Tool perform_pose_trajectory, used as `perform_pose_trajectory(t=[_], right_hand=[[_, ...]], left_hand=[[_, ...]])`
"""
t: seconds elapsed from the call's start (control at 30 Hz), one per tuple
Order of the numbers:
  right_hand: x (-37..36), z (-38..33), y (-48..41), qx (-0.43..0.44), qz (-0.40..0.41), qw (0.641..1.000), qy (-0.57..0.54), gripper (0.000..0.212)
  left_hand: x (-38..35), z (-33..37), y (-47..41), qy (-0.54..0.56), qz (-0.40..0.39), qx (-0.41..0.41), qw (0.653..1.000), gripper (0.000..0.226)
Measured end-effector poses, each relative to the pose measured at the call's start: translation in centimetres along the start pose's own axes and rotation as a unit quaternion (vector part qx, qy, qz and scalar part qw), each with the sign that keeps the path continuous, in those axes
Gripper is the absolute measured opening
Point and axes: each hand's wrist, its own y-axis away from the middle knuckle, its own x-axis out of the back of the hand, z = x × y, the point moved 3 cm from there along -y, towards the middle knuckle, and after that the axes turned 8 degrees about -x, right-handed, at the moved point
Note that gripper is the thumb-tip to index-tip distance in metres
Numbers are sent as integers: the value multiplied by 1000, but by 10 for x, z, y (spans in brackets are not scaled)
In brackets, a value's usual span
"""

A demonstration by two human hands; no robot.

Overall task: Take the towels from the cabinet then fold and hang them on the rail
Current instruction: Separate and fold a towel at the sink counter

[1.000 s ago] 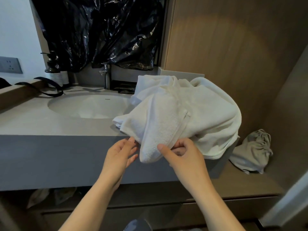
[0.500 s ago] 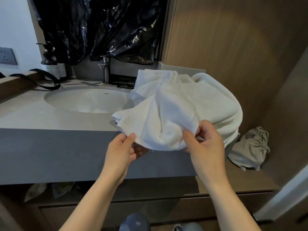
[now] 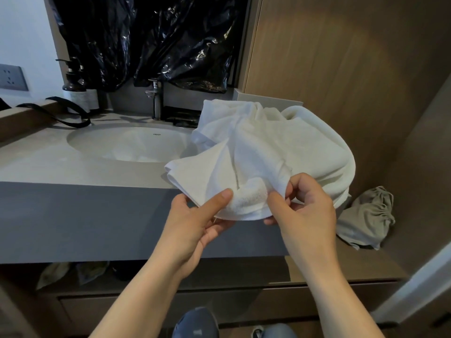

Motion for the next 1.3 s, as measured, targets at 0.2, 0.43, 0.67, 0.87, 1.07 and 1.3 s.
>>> perform_pose_trajectory(t=[0.2, 0.43, 0.67, 0.87, 1.07, 1.3], right_hand=[[-3, 2, 3, -13, -8, 1000, -18, 15], [-9, 2, 7, -17, -17, 999, -48, 16], [-18, -10, 2, 25, -50, 997, -58, 14], [-51, -24, -27, 32, -236, 968, -81, 21], [-70, -15, -56, 57, -323, 944, 22, 30], [-105, -22, -78, 72, -392, 913, 92, 26]], left_hand=[[-1, 5, 1, -52, 48, -71, 995, 62], [2, 13, 10, -241, 67, -215, 944, 62], [10, 26, 18, -272, 49, -255, 926, 51], [28, 28, 8, -200, 44, -193, 960, 52], [55, 35, -6, -99, 58, -120, 986, 35], [64, 45, -25, -115, 33, -87, 989, 54]])
